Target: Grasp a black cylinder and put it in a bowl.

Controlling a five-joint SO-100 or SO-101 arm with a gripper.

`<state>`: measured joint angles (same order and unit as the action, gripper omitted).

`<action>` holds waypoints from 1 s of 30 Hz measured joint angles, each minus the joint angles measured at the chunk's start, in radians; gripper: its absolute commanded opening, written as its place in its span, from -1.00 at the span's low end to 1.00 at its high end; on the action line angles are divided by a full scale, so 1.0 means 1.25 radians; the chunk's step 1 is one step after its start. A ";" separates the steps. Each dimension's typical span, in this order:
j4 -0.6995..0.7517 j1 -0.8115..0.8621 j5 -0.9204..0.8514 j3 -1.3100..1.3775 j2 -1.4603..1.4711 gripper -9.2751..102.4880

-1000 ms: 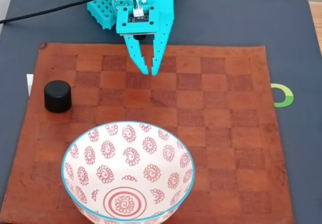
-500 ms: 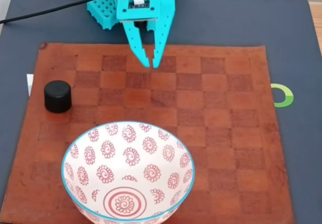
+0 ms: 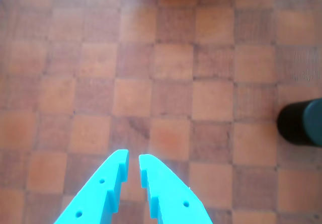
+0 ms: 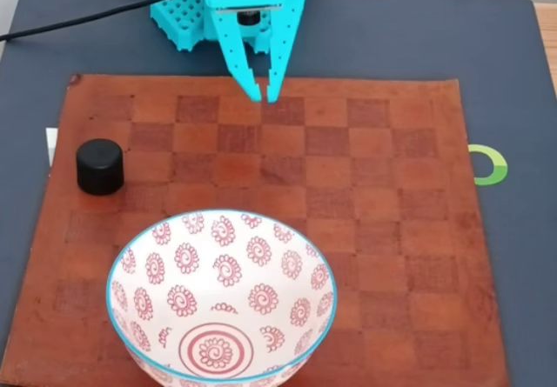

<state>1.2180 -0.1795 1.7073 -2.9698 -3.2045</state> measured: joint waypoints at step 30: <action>0.075 0.223 -0.384 0.598 0.836 -0.50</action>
<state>1.3116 0.0997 1.2272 -2.2227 -2.1598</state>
